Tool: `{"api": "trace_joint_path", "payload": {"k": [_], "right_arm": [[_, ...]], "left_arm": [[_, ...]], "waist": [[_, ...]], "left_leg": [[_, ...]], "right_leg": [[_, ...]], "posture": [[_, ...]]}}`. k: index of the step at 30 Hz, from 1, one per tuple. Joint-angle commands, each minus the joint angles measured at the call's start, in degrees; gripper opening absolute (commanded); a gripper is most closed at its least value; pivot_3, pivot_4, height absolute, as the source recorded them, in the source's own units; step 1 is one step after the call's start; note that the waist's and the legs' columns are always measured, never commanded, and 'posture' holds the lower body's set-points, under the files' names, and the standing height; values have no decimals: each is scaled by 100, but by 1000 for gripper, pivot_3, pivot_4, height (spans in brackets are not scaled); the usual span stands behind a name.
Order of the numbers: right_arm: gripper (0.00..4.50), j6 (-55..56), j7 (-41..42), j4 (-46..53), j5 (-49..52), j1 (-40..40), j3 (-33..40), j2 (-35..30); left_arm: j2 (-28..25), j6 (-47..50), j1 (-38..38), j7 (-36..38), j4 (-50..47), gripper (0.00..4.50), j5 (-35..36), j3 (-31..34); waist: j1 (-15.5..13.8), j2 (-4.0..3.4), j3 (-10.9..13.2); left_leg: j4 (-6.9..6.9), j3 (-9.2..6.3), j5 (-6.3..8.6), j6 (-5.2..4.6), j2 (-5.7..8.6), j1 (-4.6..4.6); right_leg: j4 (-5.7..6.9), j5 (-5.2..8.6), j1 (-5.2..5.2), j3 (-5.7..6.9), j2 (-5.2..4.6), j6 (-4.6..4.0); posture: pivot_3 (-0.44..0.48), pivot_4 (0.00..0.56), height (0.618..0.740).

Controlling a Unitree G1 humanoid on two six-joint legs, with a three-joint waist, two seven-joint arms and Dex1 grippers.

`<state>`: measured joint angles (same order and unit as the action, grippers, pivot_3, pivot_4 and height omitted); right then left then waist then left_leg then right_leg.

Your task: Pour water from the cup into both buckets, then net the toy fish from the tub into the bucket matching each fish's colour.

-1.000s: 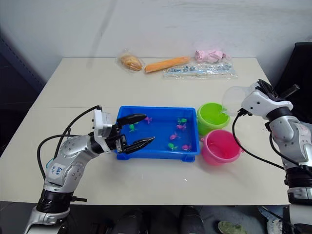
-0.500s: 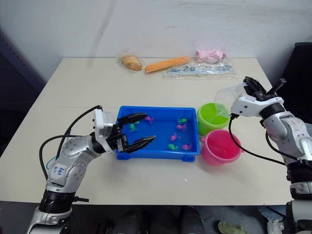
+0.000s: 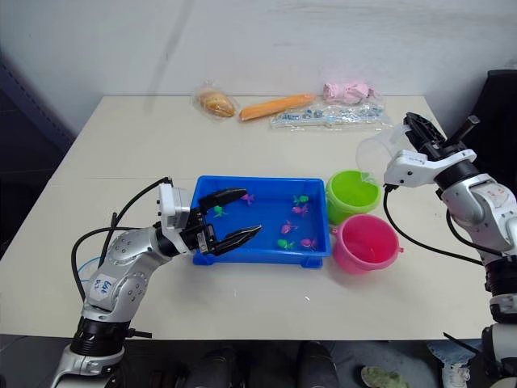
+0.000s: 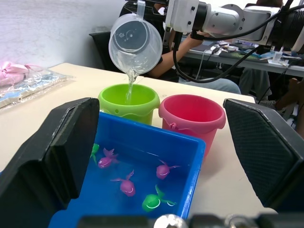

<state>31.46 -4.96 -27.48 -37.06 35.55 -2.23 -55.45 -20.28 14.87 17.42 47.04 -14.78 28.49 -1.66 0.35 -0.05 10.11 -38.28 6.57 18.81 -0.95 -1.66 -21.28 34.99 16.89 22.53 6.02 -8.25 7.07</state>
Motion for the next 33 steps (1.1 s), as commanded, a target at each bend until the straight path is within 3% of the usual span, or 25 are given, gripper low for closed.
{"api": "trace_joint_path", "payload": {"k": [1,8,15,19,28,33], "right_arm": [[40,-30,-169,-34,-49,157,57,-116],[40,-92,-169,-37,166,-14,171,18],[40,-828,783,218,2182,-462,1068,647],[40,-1819,1669,713,3707,-733,1681,1050],[40,-4749,1698,1920,6182,-1502,3622,1657],[40,-5092,1650,2213,6743,-2103,4073,2235]], "left_arm": [[18,-113,-19,-20,-89,4500,0,11],[-2,-98,7,-2,-84,4500,13,23],[-73,-59,43,72,-31,4500,48,58],[-147,-42,87,185,25,4500,72,60],[-366,103,221,707,6,4500,393,106],[-801,391,317,1332,-177,4500,444,-214]], "waist": [[-5,0,0],[1,0,0],[-21,4,3],[-16,5,3],[-46,5,3],[-15,4,2]], "left_leg": [[0,0,0,0,0,0],[0,0,0,0,0,0],[-2,-6,-1,-1,0,-2],[-1,-7,0,-2,0,-2],[-1,-18,1,-4,0,-7],[5,-11,1,-5,-1,-2]], "right_leg": [[0,0,0,0,0,0],[0,0,0,0,0,0],[1,-1,-5,4,2,1],[0,-1,-6,4,2,2],[-1,-2,-6,9,2,1],[1,-1,-3,5,4,0]], "posture": [[0,150,740],[0,150,740],[0,150,740],[0,150,740],[0,150,740],[0,150,740]]}}
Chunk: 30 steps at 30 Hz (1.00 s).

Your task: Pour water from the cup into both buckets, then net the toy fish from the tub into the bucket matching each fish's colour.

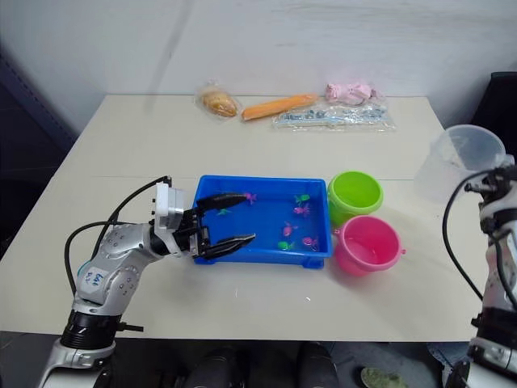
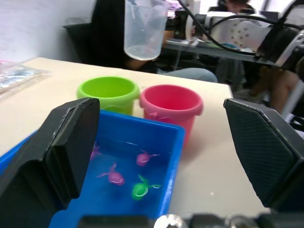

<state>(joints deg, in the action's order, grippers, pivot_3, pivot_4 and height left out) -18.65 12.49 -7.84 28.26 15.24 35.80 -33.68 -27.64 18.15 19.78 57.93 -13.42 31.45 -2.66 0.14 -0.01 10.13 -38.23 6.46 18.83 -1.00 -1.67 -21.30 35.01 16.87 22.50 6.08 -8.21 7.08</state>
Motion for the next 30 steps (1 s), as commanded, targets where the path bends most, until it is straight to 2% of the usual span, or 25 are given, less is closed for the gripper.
{"api": "trace_joint_path", "payload": {"k": [1,10,21,24,27,30], "right_arm": [[40,-81,-68,218,236,-131,263,134],[40,671,-129,-699,-177,-216,-17,722],[40,1527,-42,-1654,-427,-39,-145,837],[1116,1599,44,-1413,-457,-247,-189,829],[2632,1409,80,-1022,-309,-595,-107,857],[4361,1097,180,-369,-52,-1100,-46,918]], "left_arm": [[-68,91,98,264,-318,4500,176,-127],[-143,193,177,361,-350,4500,150,-124],[-235,310,166,263,-464,4500,157,-52],[-281,413,169,224,-511,4500,202,-26],[-333,502,91,197,-574,4500,243,2],[-347,526,-45,160,-627,4500,254,62]], "waist": [[15,-1,0],[16,-1,0],[16,-1,0],[14,-1,0],[12,-1,0],[10,-1,0]], "left_leg": [[1,3,0,0,0,0],[1,10,0,0,0,5],[0,8,0,0,1,4],[1,8,0,0,1,4],[1,7,0,0,1,4],[2,6,0,0,0,5]], "right_leg": [[0,0,1,-2,0,0],[4,0,4,-11,0,0],[4,0,4,-12,0,0],[3,0,4,-12,0,0],[3,0,4,-12,0,0],[2,0,3,-13,0,0]], "posture": [[0,150,740],[0,150,740],[0,150,740],[0,150,740],[0,150,740],[0,150,740]]}}
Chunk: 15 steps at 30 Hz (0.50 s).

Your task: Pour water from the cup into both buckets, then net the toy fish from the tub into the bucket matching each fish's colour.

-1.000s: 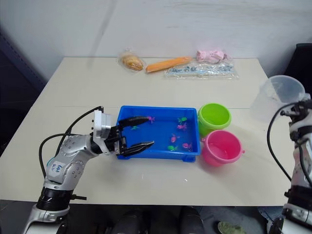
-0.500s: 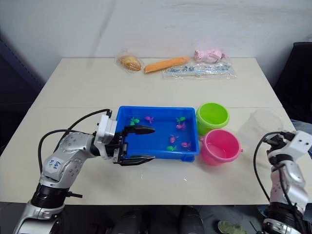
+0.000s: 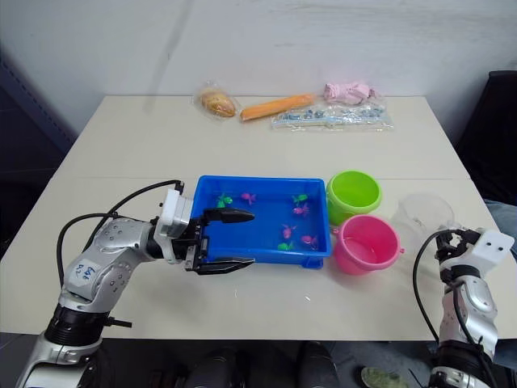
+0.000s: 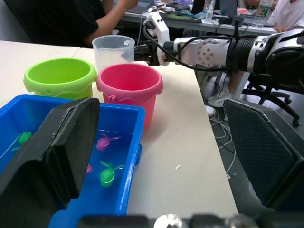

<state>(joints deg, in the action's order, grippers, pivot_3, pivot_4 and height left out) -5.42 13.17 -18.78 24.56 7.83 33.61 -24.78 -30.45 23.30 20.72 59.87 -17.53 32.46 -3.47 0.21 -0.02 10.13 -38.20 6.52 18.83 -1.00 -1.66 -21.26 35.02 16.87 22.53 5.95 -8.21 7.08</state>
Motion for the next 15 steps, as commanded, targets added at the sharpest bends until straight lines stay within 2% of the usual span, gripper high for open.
{"api": "trace_joint_path", "payload": {"k": [1,6,9,13,15], "right_arm": [[4454,-367,112,1004,428,-558,209,63],[4454,-995,92,2404,891,-1754,418,196],[4454,-1130,361,3034,1064,-2435,540,121],[4454,-829,1325,3874,1369,-3065,673,-111],[4454,-519,2354,4455,1880,-3286,701,-233]], "left_arm": [[-74,3,-188,-29,-224,4500,146,158],[-197,-40,-393,-28,-184,4500,159,367],[-349,-153,-553,34,-81,4500,116,547],[-540,-388,-847,13,159,4500,88,1034],[-637,-507,-1062,-52,274,4500,64,1365]], "waist": [[1,0,0],[-9,0,0],[-10,-3,-1],[14,-4,-2],[25,-4,-2]], "left_leg": [[1,0,0,0,0,1],[3,-3,1,0,0,1],[6,-4,5,-2,0,2],[9,1,16,-8,-1,5],[10,6,21,-12,-3,9]], "right_leg": [[0,0,0,0,0,0],[-8,1,0,0,-3,-2],[-19,2,1,0,-8,-3],[-23,2,3,-1,-8,-3],[-22,2,3,-2,-8,-3]], "posture": [[0,150,740],[0,150,740],[0,150,740],[0,150,740],[0,150,740]]}}
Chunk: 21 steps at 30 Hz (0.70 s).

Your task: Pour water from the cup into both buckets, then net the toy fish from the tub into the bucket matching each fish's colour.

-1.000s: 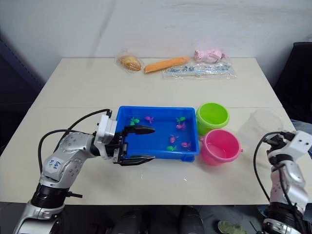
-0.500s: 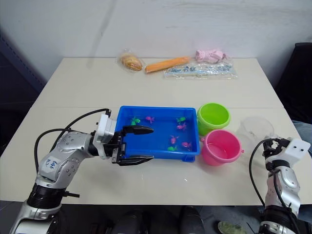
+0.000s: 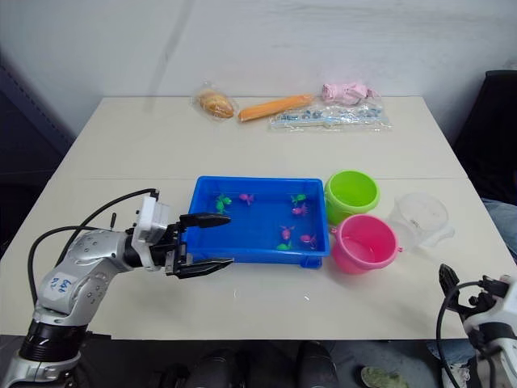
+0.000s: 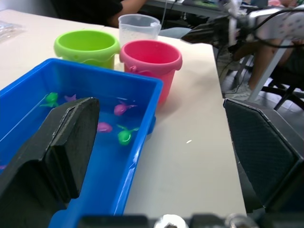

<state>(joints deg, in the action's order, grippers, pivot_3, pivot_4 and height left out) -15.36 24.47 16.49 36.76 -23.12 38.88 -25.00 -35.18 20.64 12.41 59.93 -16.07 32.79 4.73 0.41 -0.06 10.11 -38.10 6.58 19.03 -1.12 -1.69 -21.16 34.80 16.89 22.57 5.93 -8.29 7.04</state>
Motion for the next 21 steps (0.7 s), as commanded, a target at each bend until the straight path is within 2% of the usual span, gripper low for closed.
{"api": "trace_joint_path", "payload": {"k": [1,3,7,13,16,21], "right_arm": [[4454,678,1729,1162,672,-308,97,-370],[4454,909,2252,1347,577,-411,-11,-572],[4454,1200,2578,1437,-548,-184,-797,-1219],[4454,1146,2573,1732,-623,846,-1801,-1371],[4454,1245,2804,1718,-638,1038,-2035,-1411],[4454,1781,3283,1613,-648,1043,-2190,-1372]], "left_arm": [[-231,-337,-426,-157,195,4500,-14,872],[-317,-490,-688,-288,288,4500,-48,1308],[-317,-1042,-1516,-343,654,4500,-200,2176],[114,-1461,-2665,-1153,1499,4500,-362,3520],[398,-1576,-3291,-1385,1761,4500,-354,3970],[709,-1466,-3831,-2039,2217,4500,-212,4622]], "waist": [[16,0,0],[43,0,0],[5,21,3],[-24,37,4],[-27,44,6],[-70,64,9]], "left_leg": [[0,0,1,-1,-1,1],[3,0,4,2,-7,3],[4,-5,5,3,-8,3],[-3,3,20,-5,0,0],[-3,-1,30,4,-8,-2],[-4,0,57,-7,-9,-6]], "right_leg": [[0,0,0,0,0,0],[-1,1,2,1,6,-2],[-1,3,0,9,6,-5],[-14,2,1,10,-15,-4],[-19,3,3,12,-26,-6],[-35,6,1,27,-23,-11]], "posture": [[0,150,740],[0,150,740],[0,150,740],[0,150,740],[0,150,740],[0,150,740]]}}
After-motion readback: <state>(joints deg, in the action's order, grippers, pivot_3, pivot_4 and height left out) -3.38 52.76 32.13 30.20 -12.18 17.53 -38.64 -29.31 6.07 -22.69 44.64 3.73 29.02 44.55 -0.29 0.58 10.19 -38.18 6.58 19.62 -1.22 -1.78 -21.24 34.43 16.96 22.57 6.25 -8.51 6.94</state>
